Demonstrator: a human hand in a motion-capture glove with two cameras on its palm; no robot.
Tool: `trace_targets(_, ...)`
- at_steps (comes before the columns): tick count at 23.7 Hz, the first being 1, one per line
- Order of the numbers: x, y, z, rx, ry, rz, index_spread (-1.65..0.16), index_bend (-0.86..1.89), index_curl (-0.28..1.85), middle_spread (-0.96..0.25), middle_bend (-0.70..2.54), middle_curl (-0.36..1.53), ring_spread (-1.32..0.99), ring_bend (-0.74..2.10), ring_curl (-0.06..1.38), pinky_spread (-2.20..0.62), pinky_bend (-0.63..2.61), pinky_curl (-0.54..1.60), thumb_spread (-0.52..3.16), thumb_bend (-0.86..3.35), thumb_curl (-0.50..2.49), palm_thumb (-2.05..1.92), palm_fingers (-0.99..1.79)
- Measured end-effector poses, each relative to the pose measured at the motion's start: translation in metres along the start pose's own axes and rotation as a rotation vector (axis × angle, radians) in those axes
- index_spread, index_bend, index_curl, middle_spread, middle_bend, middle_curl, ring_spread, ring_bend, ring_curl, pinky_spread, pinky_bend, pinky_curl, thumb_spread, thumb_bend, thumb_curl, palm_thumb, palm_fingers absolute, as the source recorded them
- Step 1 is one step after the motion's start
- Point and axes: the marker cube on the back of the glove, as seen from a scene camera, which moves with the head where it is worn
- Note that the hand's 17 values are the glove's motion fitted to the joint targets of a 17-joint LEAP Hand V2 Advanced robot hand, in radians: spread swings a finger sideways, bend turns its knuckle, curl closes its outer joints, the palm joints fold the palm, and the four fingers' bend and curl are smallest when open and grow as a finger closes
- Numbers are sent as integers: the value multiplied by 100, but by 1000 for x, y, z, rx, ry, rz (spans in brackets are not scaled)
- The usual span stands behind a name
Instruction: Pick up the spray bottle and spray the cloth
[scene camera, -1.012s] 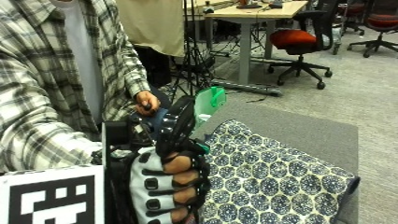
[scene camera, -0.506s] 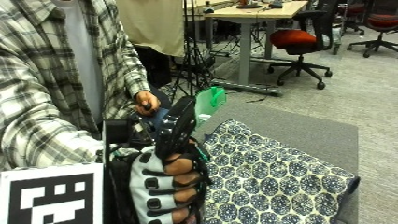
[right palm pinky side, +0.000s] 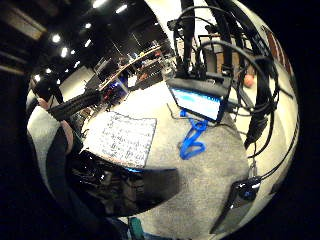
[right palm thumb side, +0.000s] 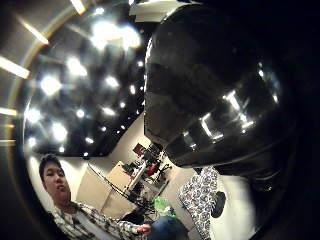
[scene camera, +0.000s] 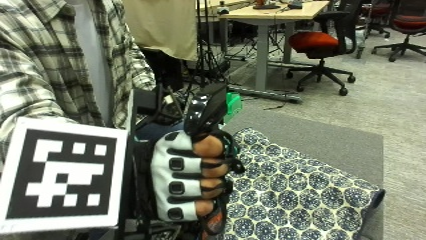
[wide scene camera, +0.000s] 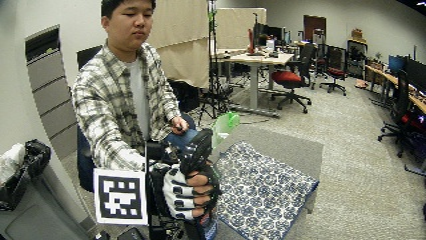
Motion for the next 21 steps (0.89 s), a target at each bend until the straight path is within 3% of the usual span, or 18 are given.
trace_targets(3, -44, -19, 16, -66, 62, -94, -27, 22, 51, -12, 59, 52, -19, 65, 46, -18, 53, 38, 40, -2, 72, 106, 135)
trace_targets(21, -110, -39, 83, -291, 330, -307, -27, 19, 55, -12, 61, 53, -19, 67, 47, -18, 54, 40, 39, -3, 76, 106, 133)
